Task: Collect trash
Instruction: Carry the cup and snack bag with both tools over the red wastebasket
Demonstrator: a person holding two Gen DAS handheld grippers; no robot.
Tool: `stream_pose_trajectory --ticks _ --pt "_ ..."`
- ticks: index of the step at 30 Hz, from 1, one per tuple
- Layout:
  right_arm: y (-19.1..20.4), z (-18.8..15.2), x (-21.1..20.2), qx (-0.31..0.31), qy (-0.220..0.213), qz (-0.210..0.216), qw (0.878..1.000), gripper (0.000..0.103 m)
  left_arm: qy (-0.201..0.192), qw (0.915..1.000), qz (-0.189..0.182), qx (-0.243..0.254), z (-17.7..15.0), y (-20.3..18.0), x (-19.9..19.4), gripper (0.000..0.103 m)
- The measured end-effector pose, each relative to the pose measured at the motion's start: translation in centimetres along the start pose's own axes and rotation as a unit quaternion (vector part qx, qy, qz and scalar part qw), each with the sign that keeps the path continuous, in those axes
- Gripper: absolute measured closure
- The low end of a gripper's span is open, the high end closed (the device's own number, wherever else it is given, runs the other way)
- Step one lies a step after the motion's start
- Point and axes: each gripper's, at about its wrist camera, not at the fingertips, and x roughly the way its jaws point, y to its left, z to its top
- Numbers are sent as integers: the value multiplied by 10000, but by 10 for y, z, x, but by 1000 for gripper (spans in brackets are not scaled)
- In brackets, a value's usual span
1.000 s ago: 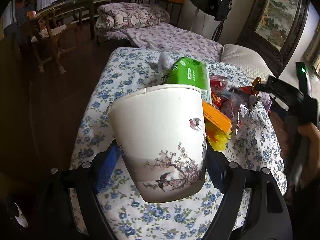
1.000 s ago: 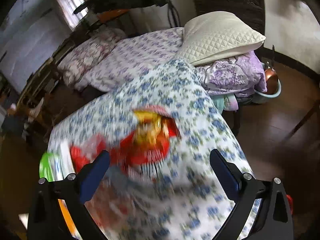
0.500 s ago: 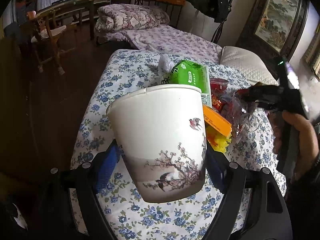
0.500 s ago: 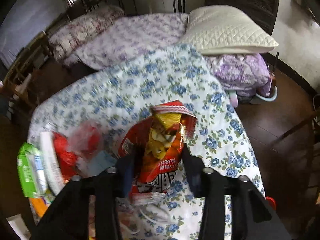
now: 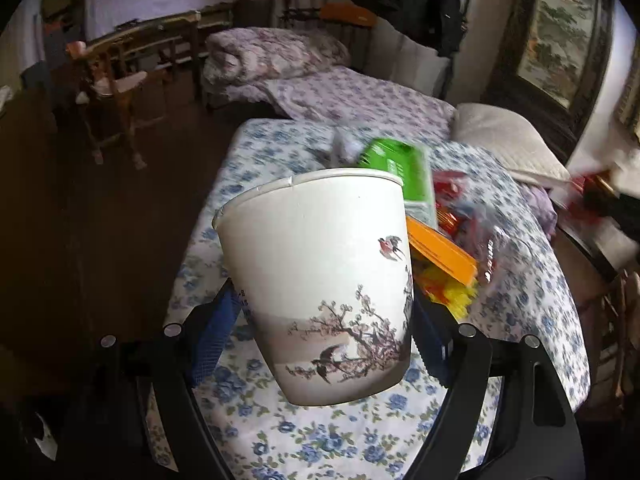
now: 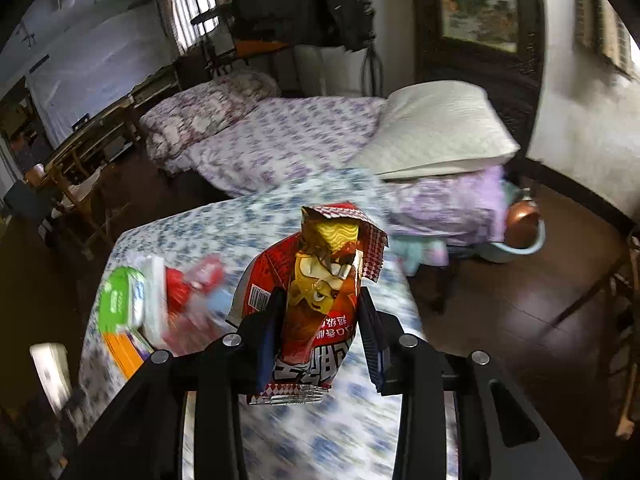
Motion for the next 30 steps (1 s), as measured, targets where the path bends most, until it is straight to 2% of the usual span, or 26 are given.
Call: stream_pose_trajectory --ticks 2,6,10,14,17,20,21,23,27,30 --pt "-31 -12 -25 118 -29 -102 9999 65 -14 9999 -156 5 0 -3 -2 25" --pt "-93 -47 -59 412 -52 -311 9987 64 -87 9992 -46 399 -9 -19 -3 25" --pt "-157 -109 -78 756 106 -685 9947 63 -131 9979 -272 566 -11 -41 -17 25" --pt "-218 -161 -77 1265 390 -939 9867 63 -168 9884 -813 1274 -8 -108 -42 25" --pt "-256 -191 -73 1664 535 -1002 9795 63 -318 9796 -1214 1568 -6 -155 -65 25" --pt "-281 -216 -68 1919 632 -1026 9740 63 -139 9603 -1890 2047 -13 -218 -81 25" --pt "-288 -223 -67 1985 661 -1019 9725 63 5 9490 -2165 2290 -20 -247 -86 25" --pt "-301 -237 -66 2117 712 -1028 9693 63 189 9372 -2390 2533 -32 -279 -88 25" --pt "-327 -263 -60 2373 822 -1064 9621 62 842 9059 -2911 2959 -70 -348 -82 25" --pt "-344 -285 -48 2499 1047 -1124 9560 62 1268 8879 -3059 3194 -102 -392 -72 25"
